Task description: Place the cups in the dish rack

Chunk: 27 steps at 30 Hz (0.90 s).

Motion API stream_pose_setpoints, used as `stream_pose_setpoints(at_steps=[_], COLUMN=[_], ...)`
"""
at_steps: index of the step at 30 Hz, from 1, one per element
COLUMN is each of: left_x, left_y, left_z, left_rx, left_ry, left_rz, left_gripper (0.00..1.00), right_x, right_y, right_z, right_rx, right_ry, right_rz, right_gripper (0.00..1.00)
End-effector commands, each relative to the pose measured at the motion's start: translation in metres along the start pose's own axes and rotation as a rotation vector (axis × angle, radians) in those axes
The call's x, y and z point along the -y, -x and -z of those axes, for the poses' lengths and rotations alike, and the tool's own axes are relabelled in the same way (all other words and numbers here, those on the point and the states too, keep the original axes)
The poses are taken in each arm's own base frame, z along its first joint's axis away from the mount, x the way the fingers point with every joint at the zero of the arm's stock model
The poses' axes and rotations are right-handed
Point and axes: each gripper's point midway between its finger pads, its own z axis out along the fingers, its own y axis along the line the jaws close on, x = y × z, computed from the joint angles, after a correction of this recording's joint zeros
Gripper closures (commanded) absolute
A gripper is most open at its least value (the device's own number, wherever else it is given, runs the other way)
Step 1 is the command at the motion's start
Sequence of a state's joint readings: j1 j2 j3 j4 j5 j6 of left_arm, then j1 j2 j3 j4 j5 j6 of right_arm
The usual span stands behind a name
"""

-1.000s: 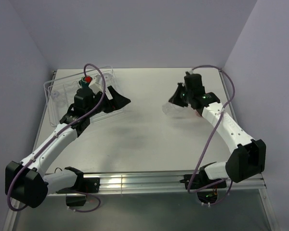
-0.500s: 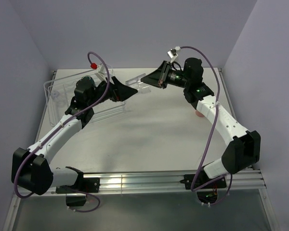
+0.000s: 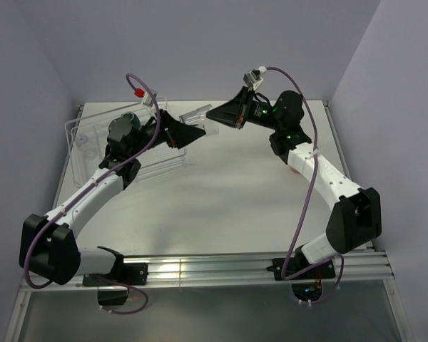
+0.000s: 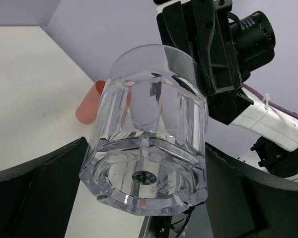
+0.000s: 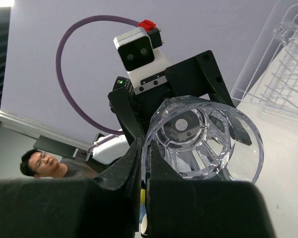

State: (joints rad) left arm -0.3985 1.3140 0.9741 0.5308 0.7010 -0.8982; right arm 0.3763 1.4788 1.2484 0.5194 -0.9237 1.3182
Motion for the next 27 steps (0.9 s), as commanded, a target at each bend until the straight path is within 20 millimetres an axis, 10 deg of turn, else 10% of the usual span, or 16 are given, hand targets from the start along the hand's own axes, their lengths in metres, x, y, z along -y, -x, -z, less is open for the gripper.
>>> stream_pose_setpoints(at_steps=[1,9,16,27], left_x=[0.006,0.011,0.012,0.0], left_y=[0.01,0.009,0.008,0.025], left_z=[-0.002,-0.001,0.002,0.017], left_rx=[0.04,0.024,0.017,0.067], left_ry=[-0.031,-0.039,-0.011,0.15], left_rz=[-0.005,0.028,0.032,0.003], left_gripper=[0.05,0.4,0.97,1.0], right_x=[-0.024,-0.011,0.011,0.029], right_y=[-0.014,-0.02,-0.019,-0.001], right_z=[0.001,-0.008,-0.013,-0.002], right_rx=[-0.063,-0.081,-0.07,0.033], right_ry=[0.092,0.041,-0.09,-0.271], right_rz=[0.046,0.078,0.156,0.253], right_gripper=[1.0,1.0,0.96,0.59])
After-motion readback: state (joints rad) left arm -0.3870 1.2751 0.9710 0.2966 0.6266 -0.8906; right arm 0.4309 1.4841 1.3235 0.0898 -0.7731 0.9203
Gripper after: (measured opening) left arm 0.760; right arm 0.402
